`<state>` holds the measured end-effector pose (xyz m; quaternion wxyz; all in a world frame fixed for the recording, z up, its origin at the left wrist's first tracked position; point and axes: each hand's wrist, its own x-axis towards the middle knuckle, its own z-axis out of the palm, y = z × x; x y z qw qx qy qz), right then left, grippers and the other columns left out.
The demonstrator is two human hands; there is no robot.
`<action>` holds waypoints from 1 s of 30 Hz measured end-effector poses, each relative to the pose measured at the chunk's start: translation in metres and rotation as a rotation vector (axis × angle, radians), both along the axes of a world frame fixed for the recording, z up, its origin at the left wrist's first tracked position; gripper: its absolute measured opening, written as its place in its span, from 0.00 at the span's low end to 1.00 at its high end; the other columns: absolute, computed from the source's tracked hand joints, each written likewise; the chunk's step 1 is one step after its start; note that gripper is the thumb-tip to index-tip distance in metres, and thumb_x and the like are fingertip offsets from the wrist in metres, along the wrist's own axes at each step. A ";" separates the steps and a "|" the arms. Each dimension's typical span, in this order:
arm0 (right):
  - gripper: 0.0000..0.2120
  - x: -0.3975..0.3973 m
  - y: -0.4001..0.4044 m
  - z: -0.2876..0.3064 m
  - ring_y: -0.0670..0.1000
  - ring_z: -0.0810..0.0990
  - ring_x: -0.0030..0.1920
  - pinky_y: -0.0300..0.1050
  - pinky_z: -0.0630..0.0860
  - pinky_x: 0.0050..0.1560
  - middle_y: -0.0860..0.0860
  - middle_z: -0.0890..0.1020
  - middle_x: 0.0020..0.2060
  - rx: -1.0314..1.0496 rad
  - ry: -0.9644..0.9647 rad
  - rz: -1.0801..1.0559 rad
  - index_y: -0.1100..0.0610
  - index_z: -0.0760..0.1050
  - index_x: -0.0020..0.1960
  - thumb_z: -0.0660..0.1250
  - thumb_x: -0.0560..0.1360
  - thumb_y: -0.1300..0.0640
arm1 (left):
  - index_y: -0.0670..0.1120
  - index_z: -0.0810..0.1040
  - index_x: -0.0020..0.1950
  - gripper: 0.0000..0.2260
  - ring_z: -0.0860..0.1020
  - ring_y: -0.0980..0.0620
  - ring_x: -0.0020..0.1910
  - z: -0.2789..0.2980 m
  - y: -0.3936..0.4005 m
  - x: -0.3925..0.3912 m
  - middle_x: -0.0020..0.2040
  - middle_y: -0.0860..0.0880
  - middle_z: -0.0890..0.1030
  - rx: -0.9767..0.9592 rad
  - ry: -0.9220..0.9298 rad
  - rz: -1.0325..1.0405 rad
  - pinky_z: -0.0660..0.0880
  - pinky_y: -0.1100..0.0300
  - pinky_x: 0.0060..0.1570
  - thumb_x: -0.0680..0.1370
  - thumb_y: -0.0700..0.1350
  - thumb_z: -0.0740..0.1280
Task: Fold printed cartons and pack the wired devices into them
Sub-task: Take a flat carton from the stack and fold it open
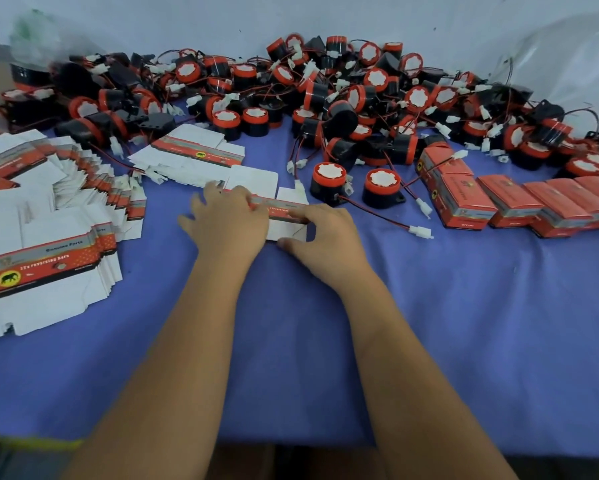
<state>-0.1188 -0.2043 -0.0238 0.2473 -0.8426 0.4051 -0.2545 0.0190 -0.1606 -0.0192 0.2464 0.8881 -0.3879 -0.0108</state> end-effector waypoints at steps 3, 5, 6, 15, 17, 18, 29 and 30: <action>0.16 0.001 -0.001 -0.002 0.54 0.73 0.58 0.46 0.71 0.58 0.50 0.80 0.55 0.004 -0.034 -0.043 0.52 0.79 0.62 0.71 0.75 0.55 | 0.49 0.80 0.63 0.15 0.75 0.43 0.58 -0.001 0.001 0.008 0.64 0.45 0.76 -0.212 0.102 -0.047 0.71 0.55 0.48 0.79 0.46 0.61; 0.09 0.001 -0.002 -0.002 0.55 0.74 0.54 0.48 0.73 0.52 0.52 0.81 0.51 -0.008 -0.030 -0.070 0.57 0.80 0.56 0.68 0.78 0.56 | 0.49 0.81 0.62 0.15 0.77 0.49 0.55 0.002 0.000 0.008 0.62 0.50 0.77 -0.473 0.301 -0.039 0.71 0.64 0.43 0.78 0.42 0.61; 0.08 0.001 -0.001 -0.001 0.55 0.75 0.52 0.51 0.74 0.50 0.53 0.81 0.49 -0.015 -0.038 -0.081 0.58 0.80 0.54 0.66 0.79 0.56 | 0.49 0.81 0.62 0.17 0.78 0.52 0.54 0.003 -0.001 0.008 0.61 0.52 0.77 -0.595 0.439 -0.043 0.72 0.67 0.45 0.77 0.39 0.60; 0.09 -0.005 -0.001 0.008 0.56 0.74 0.44 0.50 0.69 0.47 0.55 0.80 0.44 -0.261 -0.152 -0.258 0.61 0.77 0.50 0.58 0.82 0.61 | 0.58 0.77 0.62 0.28 0.63 0.59 0.73 0.013 -0.001 -0.004 0.71 0.57 0.69 -0.674 0.762 -0.245 0.63 0.71 0.60 0.74 0.30 0.55; 0.09 -0.008 -0.002 0.009 0.57 0.75 0.44 0.54 0.70 0.48 0.55 0.80 0.44 -0.257 -0.273 -0.306 0.62 0.77 0.50 0.59 0.82 0.61 | 0.62 0.73 0.65 0.30 0.59 0.59 0.76 0.017 0.000 -0.009 0.76 0.57 0.64 -0.638 0.773 -0.382 0.60 0.63 0.71 0.75 0.31 0.54; 0.09 -0.010 -0.003 0.010 0.58 0.76 0.43 0.56 0.71 0.47 0.55 0.81 0.43 -0.242 -0.327 -0.328 0.62 0.78 0.50 0.60 0.82 0.60 | 0.62 0.71 0.68 0.30 0.57 0.58 0.77 0.020 0.001 -0.010 0.78 0.56 0.63 -0.620 0.775 -0.424 0.58 0.59 0.74 0.75 0.33 0.54; 0.07 -0.001 0.001 0.003 0.49 0.75 0.45 0.46 0.73 0.47 0.52 0.81 0.43 -0.338 -0.533 -0.096 0.62 0.79 0.48 0.63 0.79 0.63 | 0.52 0.75 0.57 0.11 0.72 0.68 0.59 0.005 0.001 -0.015 0.60 0.63 0.75 -0.752 0.543 -0.495 0.69 0.69 0.58 0.85 0.42 0.55; 0.08 0.001 0.003 0.003 0.47 0.75 0.49 0.42 0.72 0.52 0.51 0.82 0.48 -0.303 -0.554 -0.082 0.62 0.80 0.52 0.62 0.79 0.63 | 0.51 0.75 0.56 0.11 0.73 0.69 0.57 0.005 0.000 -0.014 0.59 0.62 0.76 -0.783 0.562 -0.451 0.70 0.70 0.56 0.85 0.43 0.54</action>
